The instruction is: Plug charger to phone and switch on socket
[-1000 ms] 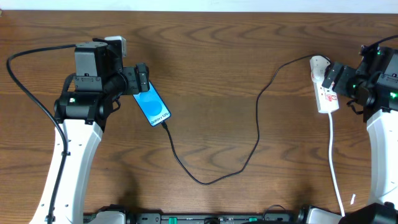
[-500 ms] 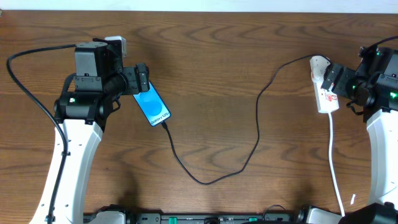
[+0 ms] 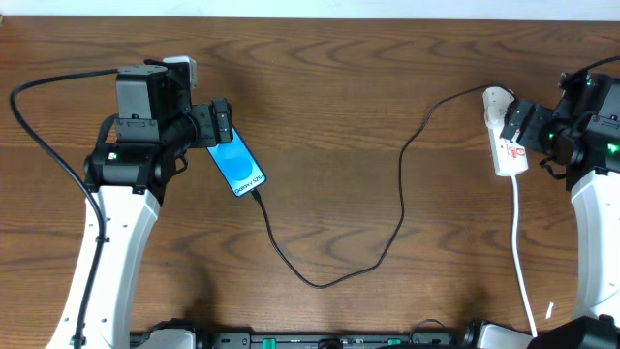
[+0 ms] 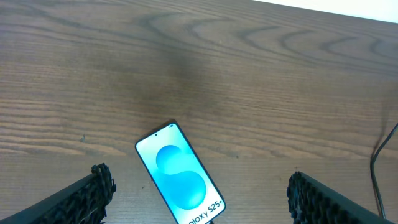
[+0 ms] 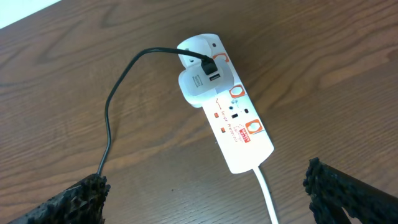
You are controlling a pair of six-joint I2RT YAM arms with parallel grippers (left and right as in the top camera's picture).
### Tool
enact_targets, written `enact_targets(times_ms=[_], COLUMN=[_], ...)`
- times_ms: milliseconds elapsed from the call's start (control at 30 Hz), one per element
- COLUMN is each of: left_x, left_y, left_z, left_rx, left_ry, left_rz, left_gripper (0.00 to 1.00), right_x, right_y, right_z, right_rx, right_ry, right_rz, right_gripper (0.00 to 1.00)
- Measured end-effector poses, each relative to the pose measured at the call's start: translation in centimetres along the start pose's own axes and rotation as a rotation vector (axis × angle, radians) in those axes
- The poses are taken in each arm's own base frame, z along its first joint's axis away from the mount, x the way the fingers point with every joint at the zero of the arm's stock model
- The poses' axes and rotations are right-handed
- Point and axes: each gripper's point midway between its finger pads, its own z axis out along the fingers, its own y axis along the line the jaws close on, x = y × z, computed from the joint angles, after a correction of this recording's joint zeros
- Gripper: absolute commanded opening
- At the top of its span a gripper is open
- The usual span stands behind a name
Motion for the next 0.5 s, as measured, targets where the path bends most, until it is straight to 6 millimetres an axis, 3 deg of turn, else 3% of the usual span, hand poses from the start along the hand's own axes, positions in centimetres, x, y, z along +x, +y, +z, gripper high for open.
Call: enact_targets(times_ms=[500], left_x=[0.48], left_y=[0.28], left_z=[-0.42], left_rx=[-0.017], left_ry=[0.010], left_rz=[-0.002], left_gripper=[0.91], right_x=[0.00], right_y=[0.00], right_z=[0.00], right_rx=[0.000], right_ry=[0.000], right_rz=[0.000], right_gripper=[0.99])
